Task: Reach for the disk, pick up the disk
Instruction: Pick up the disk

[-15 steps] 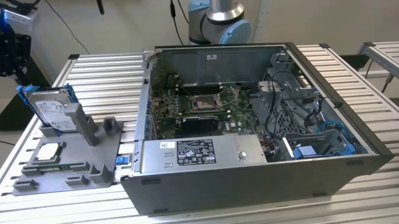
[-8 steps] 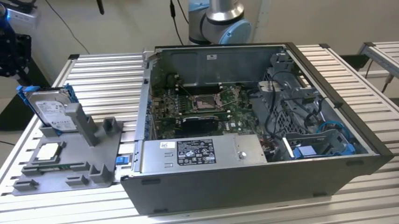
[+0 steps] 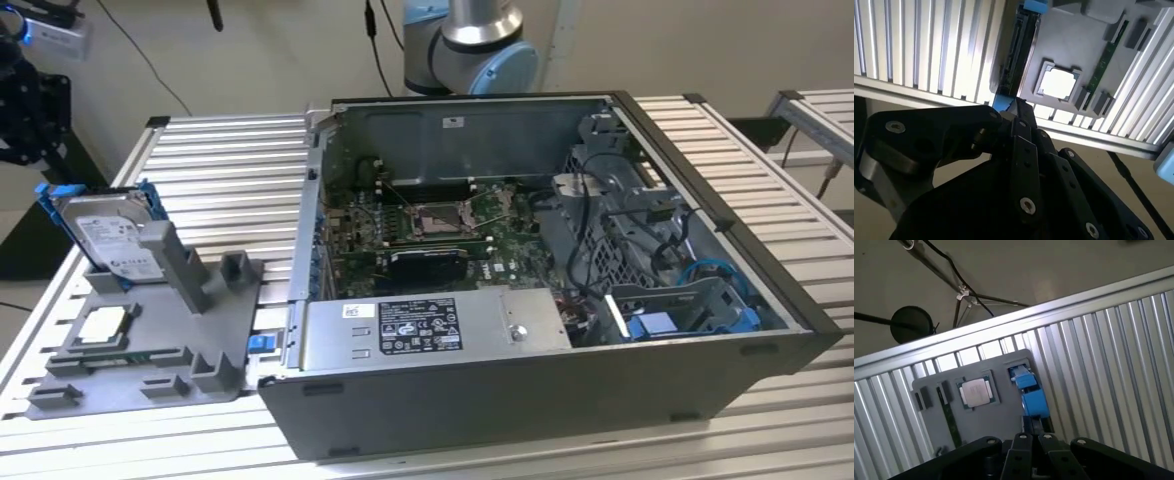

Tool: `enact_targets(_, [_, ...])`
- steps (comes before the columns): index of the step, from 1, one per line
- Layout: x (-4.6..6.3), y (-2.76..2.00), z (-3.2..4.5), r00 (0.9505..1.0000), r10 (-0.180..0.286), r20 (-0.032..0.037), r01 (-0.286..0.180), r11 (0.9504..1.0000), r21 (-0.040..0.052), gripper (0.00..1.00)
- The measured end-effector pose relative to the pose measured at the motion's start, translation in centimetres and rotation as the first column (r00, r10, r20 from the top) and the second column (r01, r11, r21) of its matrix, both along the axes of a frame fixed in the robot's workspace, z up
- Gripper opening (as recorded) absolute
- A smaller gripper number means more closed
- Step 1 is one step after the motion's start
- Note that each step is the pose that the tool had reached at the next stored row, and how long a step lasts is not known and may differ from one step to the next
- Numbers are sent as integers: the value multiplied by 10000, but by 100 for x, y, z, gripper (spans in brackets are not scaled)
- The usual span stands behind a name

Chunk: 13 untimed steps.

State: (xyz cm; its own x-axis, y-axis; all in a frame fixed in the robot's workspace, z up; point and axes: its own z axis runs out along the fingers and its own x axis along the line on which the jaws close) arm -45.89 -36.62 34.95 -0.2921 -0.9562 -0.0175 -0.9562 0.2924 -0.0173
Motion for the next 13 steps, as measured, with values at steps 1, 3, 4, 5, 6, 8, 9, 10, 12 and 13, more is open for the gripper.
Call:
enact_targets(1, [1, 0, -3, 10000, 0, -3, 0, 10000, 0, 0])
enact_targets(3, [1, 0, -5, 9999, 2, -132, -2, 10000, -1, 0])
enact_targets(4, [1, 1, -7, 9997, 1, -226, -1, 10000, 0, 0])
enact_targets(5, [1, 1, -10, 9995, 0, -311, 0, 10000, 4, 0])
enact_targets(6, [0, 1, -14, 9994, 2, -348, -2, 10000, 7, 0])
enact_targets(8, [0, 2, -15, 9994, 35, -350, -35, 10000, 6, 0])
enact_targets(9, [0, 2, -15, 9994, 49, -350, -49, 10000, 6, 0])
enact_targets(10, [0, 2, -15, 9994, 52, -351, -51, 10000, 6, 100])
enact_targets(12, [0, 2, -15, 9994, 59, -350, -59, 10000, 7, 100])
enact_targets(13, [1, 2, -16, 9994, 63, -350, -62, 10000, 7, 100])
